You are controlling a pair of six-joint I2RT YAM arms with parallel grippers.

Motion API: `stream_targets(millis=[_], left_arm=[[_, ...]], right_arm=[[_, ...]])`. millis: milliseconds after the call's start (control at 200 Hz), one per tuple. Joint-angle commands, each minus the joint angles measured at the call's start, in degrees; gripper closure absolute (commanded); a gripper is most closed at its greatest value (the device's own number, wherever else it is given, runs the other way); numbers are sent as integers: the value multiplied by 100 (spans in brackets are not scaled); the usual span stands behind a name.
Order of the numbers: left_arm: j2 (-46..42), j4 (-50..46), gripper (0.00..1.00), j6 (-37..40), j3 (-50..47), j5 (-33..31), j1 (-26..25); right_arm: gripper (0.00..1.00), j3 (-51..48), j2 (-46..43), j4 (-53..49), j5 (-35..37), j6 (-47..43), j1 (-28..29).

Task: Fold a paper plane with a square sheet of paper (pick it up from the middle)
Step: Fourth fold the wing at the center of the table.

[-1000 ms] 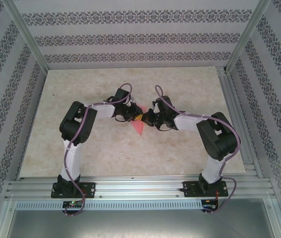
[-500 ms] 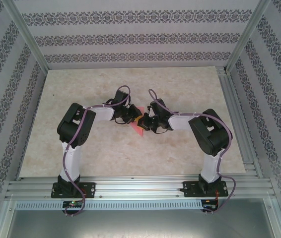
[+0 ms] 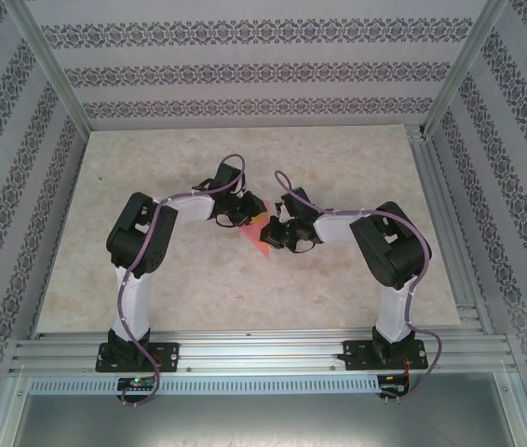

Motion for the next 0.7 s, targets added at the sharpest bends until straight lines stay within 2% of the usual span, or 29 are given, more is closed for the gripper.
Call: stream_targets(millis=[0,250,510,624,694], left_arm=[[220,-313,76,479,390,-23,202],[652,-343,76,733,677,162,340],[403,46,68,1071,711,586,386],[429,-633,67,1676,1220,485,485],[486,-810,67,1792,1376,552,554]], right_arm=[[100,-202,338,-881,307,-260,-17],[100,-182,306,-981,276,-345,-57],[100,-147,322,-994,258,-339,-70],[100,-145,313,-1019,260,-347,-70],[100,-119,326,-1026,241,-364,-68]])
